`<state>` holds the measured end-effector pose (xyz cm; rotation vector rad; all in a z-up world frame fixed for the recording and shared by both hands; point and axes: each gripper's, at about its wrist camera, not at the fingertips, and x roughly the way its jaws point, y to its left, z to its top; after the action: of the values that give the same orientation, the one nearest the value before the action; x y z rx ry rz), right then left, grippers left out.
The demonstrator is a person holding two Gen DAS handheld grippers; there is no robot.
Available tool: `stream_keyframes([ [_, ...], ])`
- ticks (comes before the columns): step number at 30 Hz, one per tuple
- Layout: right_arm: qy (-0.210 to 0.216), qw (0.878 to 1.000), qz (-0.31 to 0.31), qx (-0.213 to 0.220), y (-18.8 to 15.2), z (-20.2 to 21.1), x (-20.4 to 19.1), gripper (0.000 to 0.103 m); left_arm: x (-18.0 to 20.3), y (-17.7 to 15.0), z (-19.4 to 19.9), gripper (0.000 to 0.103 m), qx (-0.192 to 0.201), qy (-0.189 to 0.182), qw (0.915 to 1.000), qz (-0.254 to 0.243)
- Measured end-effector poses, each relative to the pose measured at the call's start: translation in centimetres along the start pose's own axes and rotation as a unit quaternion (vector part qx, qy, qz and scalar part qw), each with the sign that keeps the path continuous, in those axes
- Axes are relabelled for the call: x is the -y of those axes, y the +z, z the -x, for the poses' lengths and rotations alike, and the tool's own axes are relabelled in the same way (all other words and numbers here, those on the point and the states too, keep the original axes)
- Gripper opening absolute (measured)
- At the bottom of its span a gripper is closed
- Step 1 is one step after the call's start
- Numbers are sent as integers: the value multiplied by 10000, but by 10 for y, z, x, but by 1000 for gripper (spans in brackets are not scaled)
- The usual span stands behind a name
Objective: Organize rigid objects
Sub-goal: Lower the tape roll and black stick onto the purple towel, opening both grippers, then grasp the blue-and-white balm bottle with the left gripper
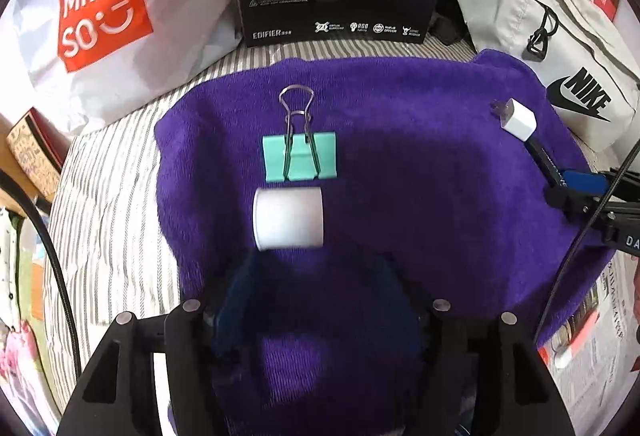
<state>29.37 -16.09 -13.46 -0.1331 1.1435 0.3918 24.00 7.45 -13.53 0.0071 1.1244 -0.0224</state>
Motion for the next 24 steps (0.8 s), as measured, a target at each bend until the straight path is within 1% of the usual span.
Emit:
stream_keyframes([
  [2,41,10000,-40,8,-5,6,0,46,-2,-3,4,62,-56,-78,9999,116],
  [4,62,9999,-85,13,-8,11,0,46,-3,-7,11,62,-32,-63,9998,185],
  [7,37,9999,-129,68,-18,24,-1,50,0,-14,29,62,80,-46,9997,219],
  [10,34,9997,-185,140,-30,38,-3,52,5,-24,45,66,128,-111,9996,219],
  [15,99,9993,-276,224,-53,60,-3,53,17,-45,64,67,215,-79,9995,240],
  [16,95,9992,-301,241,-60,66,-2,53,20,-51,68,69,215,-107,9993,273],
  [17,92,9991,-326,249,-66,70,-1,54,22,-55,70,71,201,-122,9993,291],
  [19,96,9990,-356,247,-75,75,0,55,28,-63,75,71,194,-129,9992,333],
  [21,128,9988,-393,257,-86,82,2,55,36,-71,79,73,190,-209,9989,378],
  [23,174,9987,-426,234,-98,87,4,55,44,-77,80,77,187,-291,9985,422],
  [24,186,9986,-442,231,-102,90,6,55,48,-79,80,77,180,-269,9985,446],
])
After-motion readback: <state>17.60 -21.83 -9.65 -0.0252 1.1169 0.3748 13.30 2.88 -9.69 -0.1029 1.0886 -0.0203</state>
